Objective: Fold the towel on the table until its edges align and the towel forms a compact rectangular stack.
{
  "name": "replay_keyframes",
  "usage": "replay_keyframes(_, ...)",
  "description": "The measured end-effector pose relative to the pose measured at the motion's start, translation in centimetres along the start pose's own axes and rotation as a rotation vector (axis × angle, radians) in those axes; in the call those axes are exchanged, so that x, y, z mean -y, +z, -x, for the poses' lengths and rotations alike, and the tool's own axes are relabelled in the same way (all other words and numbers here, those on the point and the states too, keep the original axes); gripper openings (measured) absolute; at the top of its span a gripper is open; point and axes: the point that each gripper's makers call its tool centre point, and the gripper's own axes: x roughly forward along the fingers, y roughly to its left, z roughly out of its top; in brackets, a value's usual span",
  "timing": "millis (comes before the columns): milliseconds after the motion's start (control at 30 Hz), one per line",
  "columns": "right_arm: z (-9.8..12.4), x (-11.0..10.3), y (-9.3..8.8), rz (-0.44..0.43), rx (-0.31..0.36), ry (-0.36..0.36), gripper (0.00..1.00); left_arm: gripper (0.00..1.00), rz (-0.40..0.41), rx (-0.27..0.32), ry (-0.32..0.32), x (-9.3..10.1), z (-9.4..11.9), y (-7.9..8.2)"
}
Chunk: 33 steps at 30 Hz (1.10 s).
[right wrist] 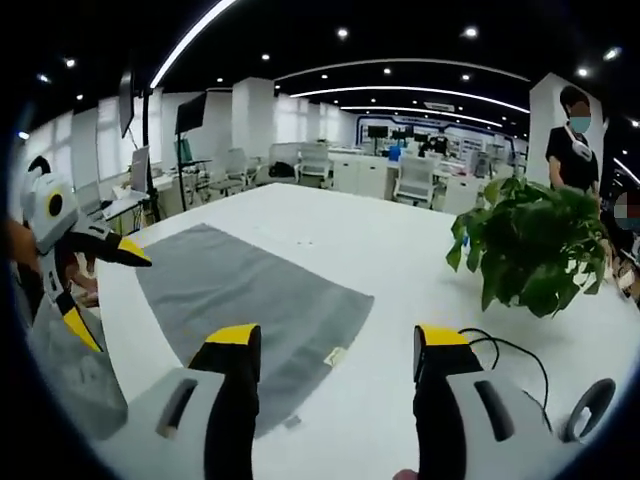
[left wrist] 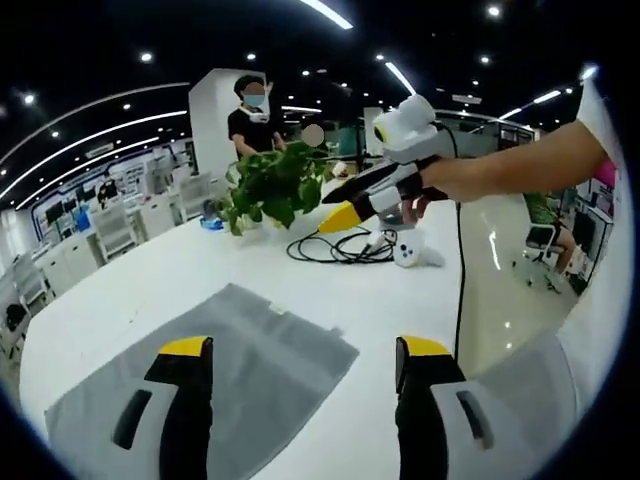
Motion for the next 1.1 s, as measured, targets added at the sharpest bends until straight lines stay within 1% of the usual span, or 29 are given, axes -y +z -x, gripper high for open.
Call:
replay_keyframes(100,-1.0,0.7,-0.5,-0.009,-0.013,-0.001,0.59,0.72,-0.018,-0.024,-0.031,0.7,-1.2,-0.3)
replay_keyframes(167,-1.9,1.3,-0.8,-0.012,-0.025,0.000,0.57,0.70,-0.052,-0.039,-0.053,1.2,-2.0,-0.4)
replay_keyframes(200,-2.4,1.5,-1.0,-0.013,-0.031,0.002,0.57,0.69,-0.058,-0.037,-0.059,1.3,-2.3,-0.3)
replay_keyframes(267,-3.2,1.8,-1.2,-0.017,-0.038,0.004,0.56,0.68,-0.056,-0.037,-0.073,1.5,-3.0,-0.2)
replay_keyframes(300,-3.7,2.1,-1.3,-0.021,-0.041,0.004,0.56,0.67,-0.047,-0.048,-0.085,1.7,-3.4,-0.4)
replay_keyframes(333,-3.8,2.2,-1.3,-0.023,-0.043,0.005,0.56,0.67,-0.046,-0.048,-0.087,1.7,-3.5,-0.4)
replay_keyframes(400,-5.1,2.8,-1.5,-0.042,-0.049,0.010,0.55,0.66,-0.047,-0.049,-0.092,1.6,-4.2,-0.6)
replay_keyframes(533,-6.6,3.6,-1.6,-0.052,-0.058,0.010,0.54,0.62,-0.029,-0.056,-0.099,1.5,-5.4,-0.9)
replay_keyframes(700,-8.5,4.2,-1.7,-0.068,-0.062,0.009,0.54,0.59,-0.041,-0.074,-0.116,1.8,-7.2,-1.5)
replay_keyframes(833,-10.1,4.6,-2.0,-0.091,-0.071,0.009,0.53,0.55,-0.056,-0.100,-0.136,2.3,-8.5,-2.4)
replay_keyframes(967,-11.6,4.7,-2.5,-0.112,-0.084,0.015,0.53,0.55,-0.053,-0.116,-0.143,2.6,-9.4,-3.1)
replay_keyframes(1100,-13.2,4.9,-3.2,-0.131,-0.103,0.015,0.51,0.52,-0.047,-0.136,-0.161,2.8,-10.1,-3.8)
